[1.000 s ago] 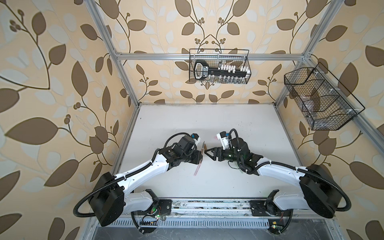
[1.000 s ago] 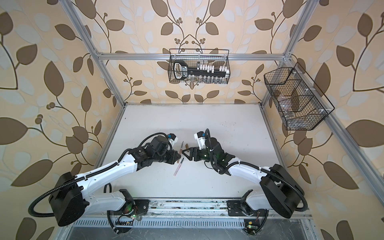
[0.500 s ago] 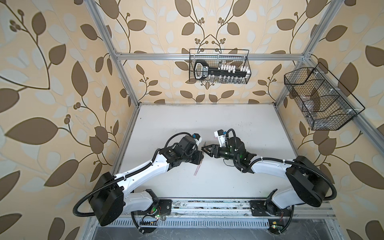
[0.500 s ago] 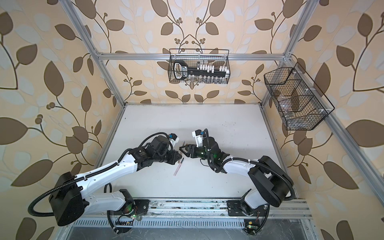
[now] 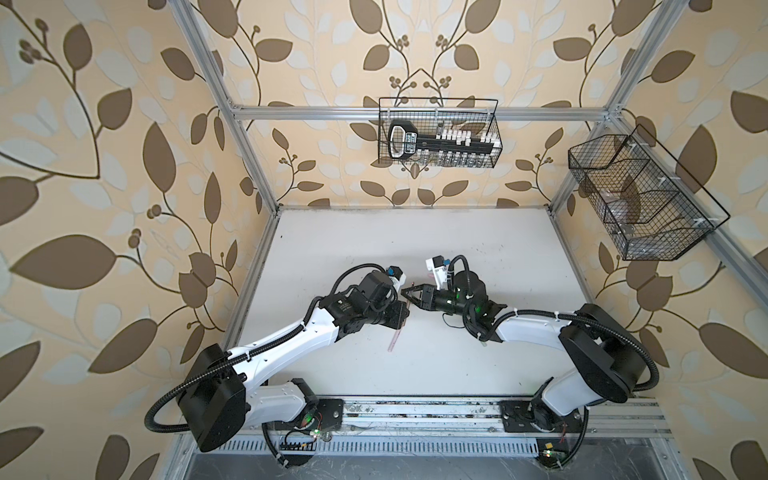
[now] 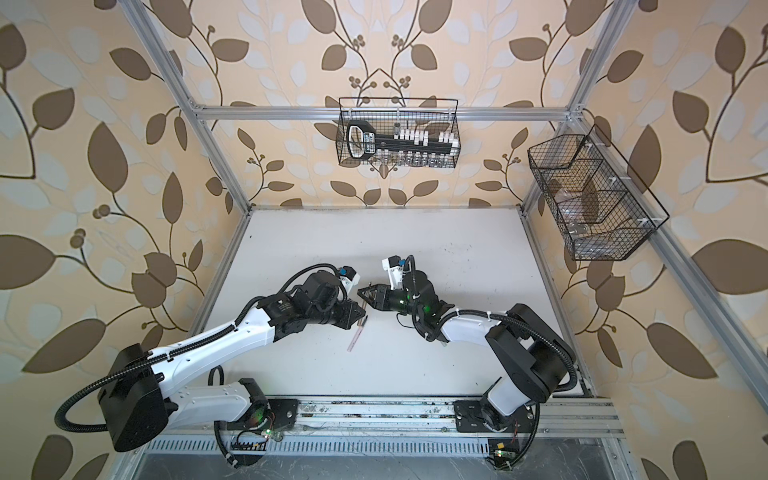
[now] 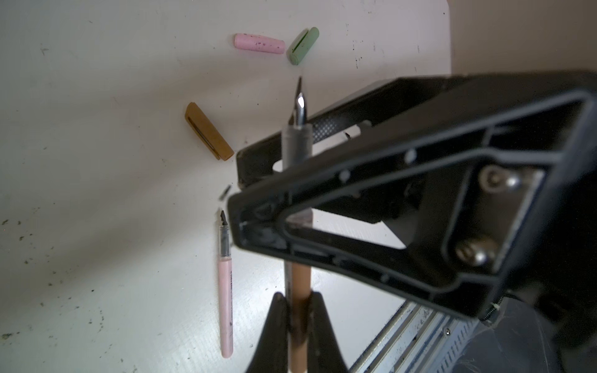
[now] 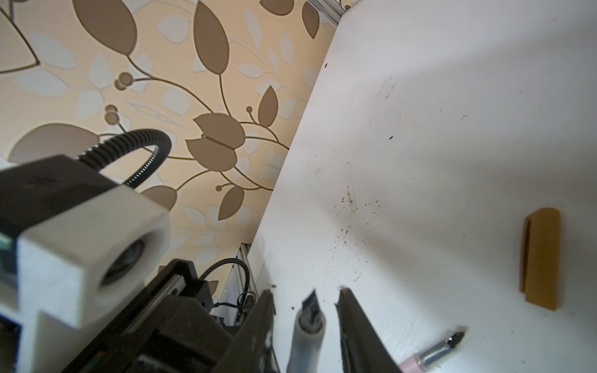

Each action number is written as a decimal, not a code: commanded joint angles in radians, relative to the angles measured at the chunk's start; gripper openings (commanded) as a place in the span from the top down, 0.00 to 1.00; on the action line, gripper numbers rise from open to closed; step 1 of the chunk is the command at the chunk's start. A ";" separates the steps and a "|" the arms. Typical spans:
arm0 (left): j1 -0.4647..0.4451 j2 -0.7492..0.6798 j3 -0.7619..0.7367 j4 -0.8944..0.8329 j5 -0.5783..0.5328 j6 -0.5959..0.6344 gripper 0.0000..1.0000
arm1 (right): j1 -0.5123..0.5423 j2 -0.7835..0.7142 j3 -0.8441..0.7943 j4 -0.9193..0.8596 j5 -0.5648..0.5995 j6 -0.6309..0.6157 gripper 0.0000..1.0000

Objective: Insert the pens into the pen caps

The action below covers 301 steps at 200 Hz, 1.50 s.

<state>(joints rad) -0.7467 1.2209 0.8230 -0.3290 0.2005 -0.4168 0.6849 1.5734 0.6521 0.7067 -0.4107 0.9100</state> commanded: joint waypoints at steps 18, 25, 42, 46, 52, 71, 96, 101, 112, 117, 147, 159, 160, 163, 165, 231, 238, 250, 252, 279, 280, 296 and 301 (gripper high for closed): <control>-0.010 -0.029 0.039 -0.003 -0.022 0.032 0.93 | -0.007 0.016 0.026 0.037 -0.025 0.025 0.88; -0.010 -0.029 0.039 -0.002 -0.025 0.030 0.87 | -0.007 0.016 0.027 0.036 -0.025 0.026 0.92; -0.010 -0.033 0.044 -0.002 -0.030 0.021 0.73 | -0.012 0.012 0.024 0.034 -0.025 0.034 0.95; -0.010 -0.036 0.044 0.000 -0.032 0.017 0.69 | -0.014 0.008 0.022 0.036 -0.027 0.037 0.95; -0.010 -0.042 0.043 -0.001 -0.032 0.013 0.60 | -0.017 0.005 0.020 0.038 -0.029 0.038 0.96; -0.010 -0.064 0.036 0.010 -0.016 0.005 0.51 | -0.028 -0.017 0.004 0.062 -0.035 0.046 0.99; -0.008 -0.091 0.023 0.028 0.009 -0.010 0.43 | -0.040 -0.058 -0.018 0.091 -0.046 0.056 1.00; -0.008 -0.095 0.018 0.036 0.018 -0.013 0.42 | -0.043 -0.069 -0.024 0.096 -0.048 0.058 1.00; -0.008 -0.104 0.010 0.057 0.044 -0.013 0.42 | -0.050 -0.089 -0.043 0.121 -0.044 0.074 1.00; -0.008 -0.107 0.007 0.067 0.055 -0.015 0.41 | -0.056 -0.098 -0.055 0.142 -0.039 0.085 1.00; -0.008 -0.101 -0.004 0.114 0.118 -0.023 0.41 | -0.078 -0.131 -0.117 0.274 -0.023 0.161 1.00; -0.008 -0.091 -0.002 0.126 0.132 -0.025 0.41 | -0.075 -0.134 -0.111 0.268 -0.028 0.158 1.00; -0.008 -0.091 -0.002 0.127 0.134 -0.025 0.41 | -0.075 -0.133 -0.109 0.266 -0.029 0.159 1.00; -0.008 -0.088 0.000 0.128 0.137 -0.025 0.42 | -0.071 -0.132 -0.107 0.265 -0.032 0.158 1.00; -0.008 -0.087 0.000 0.129 0.139 -0.025 0.42 | -0.070 -0.131 -0.106 0.265 -0.032 0.158 1.00; -0.008 -0.073 0.007 0.151 0.168 -0.036 0.49 | -0.038 -0.109 -0.092 0.309 -0.020 0.166 1.00; -0.008 -0.074 0.007 0.150 0.165 -0.035 0.50 | -0.039 -0.108 -0.092 0.310 -0.019 0.165 1.00; -0.008 -0.078 0.006 0.145 0.162 -0.033 0.52 | -0.038 -0.108 -0.092 0.312 -0.016 0.165 1.00; -0.008 -0.078 0.006 0.145 0.162 -0.033 0.53 | -0.039 -0.106 -0.092 0.312 -0.016 0.165 1.00; -0.006 -0.077 0.003 0.143 0.153 -0.031 0.58 | -0.037 -0.102 -0.092 0.322 -0.015 0.168 1.00; -0.006 -0.077 0.003 0.143 0.154 -0.031 0.59 | -0.036 -0.102 -0.093 0.322 -0.015 0.168 1.00; -0.006 -0.071 0.005 0.144 0.157 -0.032 0.62 | -0.037 -0.103 -0.094 0.326 -0.010 0.170 1.00; -0.006 -0.070 0.007 0.143 0.157 -0.032 0.63 | -0.036 -0.102 -0.094 0.325 -0.011 0.170 1.00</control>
<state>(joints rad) -0.7475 1.1564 0.8230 -0.2131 0.3389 -0.4488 0.6415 1.4609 0.5499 0.9775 -0.4370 1.0561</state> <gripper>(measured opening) 0.397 0.095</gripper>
